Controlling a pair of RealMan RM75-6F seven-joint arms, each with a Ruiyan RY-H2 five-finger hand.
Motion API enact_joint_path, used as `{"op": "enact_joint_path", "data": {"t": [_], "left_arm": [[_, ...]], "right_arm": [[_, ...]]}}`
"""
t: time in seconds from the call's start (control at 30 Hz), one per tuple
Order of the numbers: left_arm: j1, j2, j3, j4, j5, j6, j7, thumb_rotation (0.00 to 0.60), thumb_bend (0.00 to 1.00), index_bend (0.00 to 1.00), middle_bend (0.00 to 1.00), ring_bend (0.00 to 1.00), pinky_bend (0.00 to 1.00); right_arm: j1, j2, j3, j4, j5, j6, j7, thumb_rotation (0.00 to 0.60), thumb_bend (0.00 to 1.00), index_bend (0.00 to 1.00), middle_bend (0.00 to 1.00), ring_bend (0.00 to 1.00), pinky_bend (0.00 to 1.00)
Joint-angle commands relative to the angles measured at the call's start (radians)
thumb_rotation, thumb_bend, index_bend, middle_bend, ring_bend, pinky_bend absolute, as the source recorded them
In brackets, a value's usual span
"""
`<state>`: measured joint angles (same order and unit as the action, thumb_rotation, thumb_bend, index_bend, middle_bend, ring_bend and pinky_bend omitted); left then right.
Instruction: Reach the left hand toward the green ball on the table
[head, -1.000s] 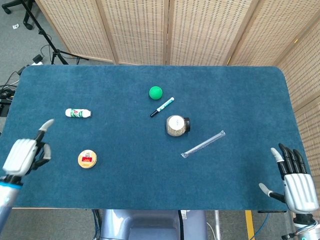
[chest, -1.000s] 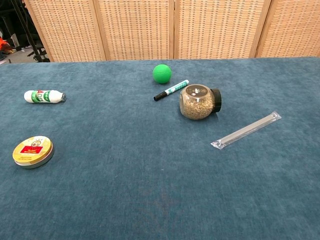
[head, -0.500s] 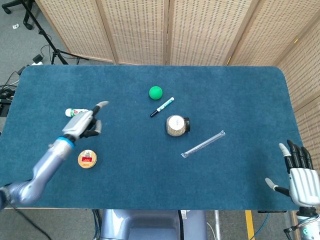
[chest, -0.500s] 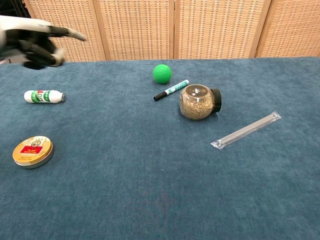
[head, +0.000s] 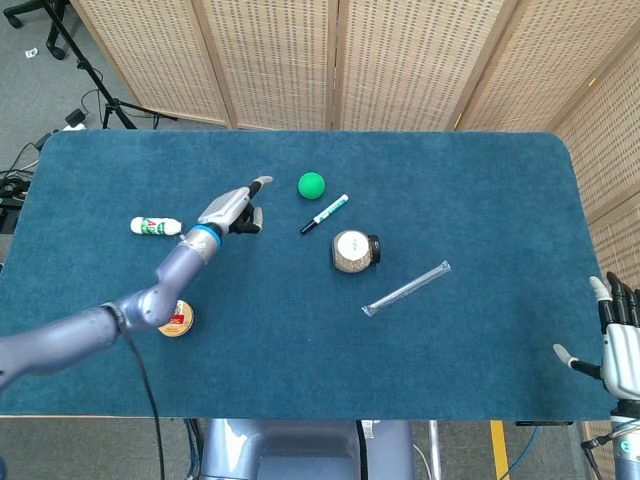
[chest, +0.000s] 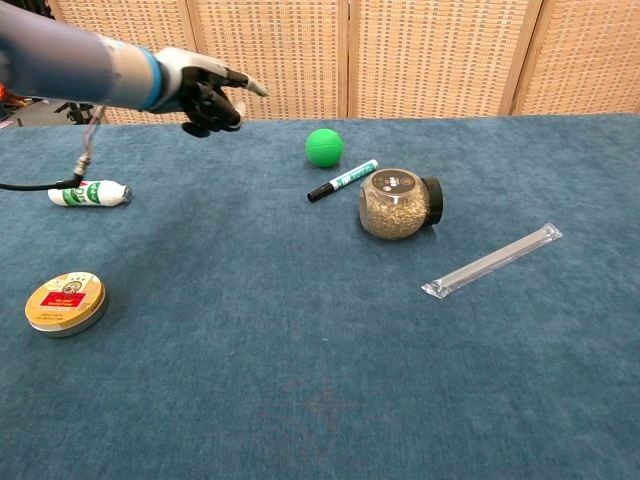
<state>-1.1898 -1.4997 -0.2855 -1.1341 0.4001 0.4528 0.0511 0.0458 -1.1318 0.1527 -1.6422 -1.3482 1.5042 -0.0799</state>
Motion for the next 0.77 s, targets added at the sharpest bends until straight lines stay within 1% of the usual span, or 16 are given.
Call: {"op": "enact_joint_path", "data": {"t": [0.03,0.23,0.37,0.57,0.77], "left_arm": [[-0.107,-0.103,0.047,0.151,-0.122,-0.075,0.028,0.6,0.98,0.0,0.96,1.0,0.92],[-0.201,-0.212,0.104,0.345,-0.224,-0.153,0.042,0.6,0.98,0.0,0.96,1.0,0.92],[-0.237,-0.271,0.135,0.45,-0.273,-0.2,0.037,0.6,0.98,0.0,0.96,1.0,0.92],[-0.266,-0.339,0.173,0.566,-0.305,-0.246,0.026,0.6,0.98,0.0,0.96,1.0,0.92],[-0.278,-0.381,0.2,0.636,-0.316,-0.268,0.013,0.6,0.98,0.0,0.96,1.0,0.92]], "right_arm": [[0.003,0.002,0.011,0.008,0.021,-0.01,0.008,0.6,0.0,0.0,0.0,0.0,0.0],[0.007,0.003,0.026,0.022,0.061,-0.026,0.013,0.6,0.0,0.0,0.0,0.0,0.0],[0.009,0.005,0.039,0.032,0.09,-0.037,0.023,0.6,0.0,0.0,0.0,0.0,0.0],[0.007,0.009,0.045,0.045,0.107,-0.042,0.035,0.6,0.0,0.0,0.0,0.0,0.0],[0.005,0.011,0.049,0.053,0.112,-0.042,0.048,0.6,0.0,0.0,0.0,0.0,0.0]]}}
